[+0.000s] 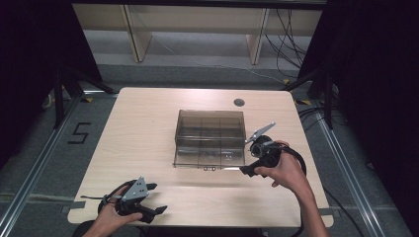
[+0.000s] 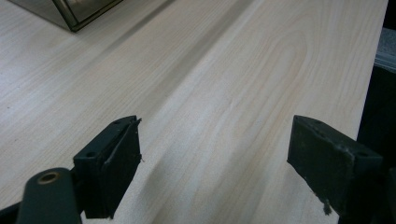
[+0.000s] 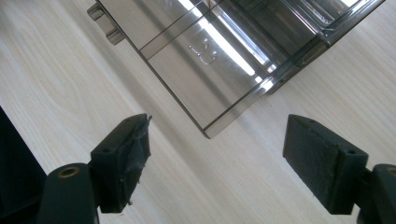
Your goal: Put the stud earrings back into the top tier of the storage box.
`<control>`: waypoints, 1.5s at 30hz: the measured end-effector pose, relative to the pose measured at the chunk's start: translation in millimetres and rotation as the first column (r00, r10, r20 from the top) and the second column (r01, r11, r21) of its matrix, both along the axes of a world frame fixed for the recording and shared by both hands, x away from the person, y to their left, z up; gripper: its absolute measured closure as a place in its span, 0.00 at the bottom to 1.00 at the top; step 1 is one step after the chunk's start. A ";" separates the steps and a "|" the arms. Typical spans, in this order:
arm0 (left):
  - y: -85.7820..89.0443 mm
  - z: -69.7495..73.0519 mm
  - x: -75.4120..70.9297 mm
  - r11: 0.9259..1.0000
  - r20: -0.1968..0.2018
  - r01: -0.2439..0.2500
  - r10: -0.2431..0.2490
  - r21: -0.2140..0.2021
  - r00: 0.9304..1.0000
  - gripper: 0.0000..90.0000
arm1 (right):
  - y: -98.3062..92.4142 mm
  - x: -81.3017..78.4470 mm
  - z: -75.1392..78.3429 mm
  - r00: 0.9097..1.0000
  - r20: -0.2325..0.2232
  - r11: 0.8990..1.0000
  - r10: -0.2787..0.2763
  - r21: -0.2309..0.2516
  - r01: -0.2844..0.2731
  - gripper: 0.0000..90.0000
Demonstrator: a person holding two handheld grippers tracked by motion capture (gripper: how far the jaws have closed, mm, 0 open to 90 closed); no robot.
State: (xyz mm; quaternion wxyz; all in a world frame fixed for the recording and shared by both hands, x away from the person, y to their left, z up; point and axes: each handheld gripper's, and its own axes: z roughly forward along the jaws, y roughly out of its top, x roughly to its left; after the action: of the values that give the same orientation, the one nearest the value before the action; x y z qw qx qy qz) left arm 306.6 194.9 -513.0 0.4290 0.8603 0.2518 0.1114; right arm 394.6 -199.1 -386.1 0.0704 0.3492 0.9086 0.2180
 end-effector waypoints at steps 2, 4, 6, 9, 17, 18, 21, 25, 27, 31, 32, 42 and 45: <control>1.7 0.7 1.9 1.000 0.026 0.018 -0.019 0.019 0.999 0.18 | -1.1 -2.4 -1.3 1.000 0.013 1.000 -0.011 0.008 0.011 0.26; -0.3 0.0 0.1 1.000 0.009 0.001 -0.001 0.014 1.000 0.18 | -1.9 -4.9 -2.8 0.999 0.002 0.999 -0.033 0.016 0.033 0.25; -0.5 -0.5 0.2 1.000 0.016 0.006 -0.006 0.007 1.000 0.18 | -2.0 -6.8 -5.6 0.999 0.003 0.999 -0.051 0.015 0.051 0.25; 0.5 -0.2 0.4 1.000 0.014 0.001 -0.001 0.017 1.000 0.18 | -3.6 -10.2 -7.6 0.999 0.008 0.999 -0.045 0.027 0.045 0.25; -0.8 -0.4 0.4 1.000 0.016 0.012 -0.012 0.003 1.000 0.18 | -7.6 -15.5 -16.7 0.999 0.032 0.997 -0.028 0.067 0.026 0.25; 0.0 0.0 -0.1 1.000 0.010 -0.003 0.003 0.013 1.000 0.18 | -7.4 -17.0 -17.5 0.998 0.027 0.997 -0.049 0.061 0.047 0.25; -0.5 -0.4 -0.2 1.000 0.009 -0.005 0.005 0.002 1.000 0.18 | -9.3 -18.2 -22.6 0.998 0.028 0.996 -0.051 0.080 0.048 0.25; 2.1 1.3 1.9 1.000 0.019 0.018 -0.019 0.025 1.000 0.18 | -11.7 -21.6 -30.4 0.997 0.033 0.991 -0.070 0.117 0.066 0.24; 1.1 0.7 1.1 1.000 0.016 0.010 -0.010 0.006 1.000 0.18 | -12.7 -23.1 -34.1 0.996 0.026 0.990 -0.087 0.110 0.084 0.24; 1.6 1.0 0.4 1.000 0.008 0.002 -0.002 0.010 1.000 0.18 | -15.5 -27.3 -36.8 0.997 0.040 0.990 -0.067 0.123 0.062 0.23; 1.4 1.1 0.1 1.000 0.015 -0.003 0.003 0.009 1.000 0.18 | -15.6 -29.3 -35.5 0.997 0.027 0.991 -0.069 0.119 0.066 0.23; 1.0 0.6 -0.7 1.000 0.014 -0.001 0.001 0.004 1.000 0.18 | -17.5 -37.4 -47.1 0.997 0.032 0.990 -0.068 0.125 0.063 0.22; 0.0 0.8 -1.3 1.000 0.006 -0.002 0.002 -0.005 1.000 0.18 | -18.0 -39.6 -50.0 0.998 0.018 0.991 -0.067 0.118 0.064 0.22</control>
State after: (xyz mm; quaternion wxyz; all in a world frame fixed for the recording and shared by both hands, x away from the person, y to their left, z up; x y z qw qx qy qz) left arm 305.3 194.9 -512.2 0.4316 0.8588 0.2515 0.1136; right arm 355.1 -217.1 -436.1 0.0667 0.3800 0.8814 0.2726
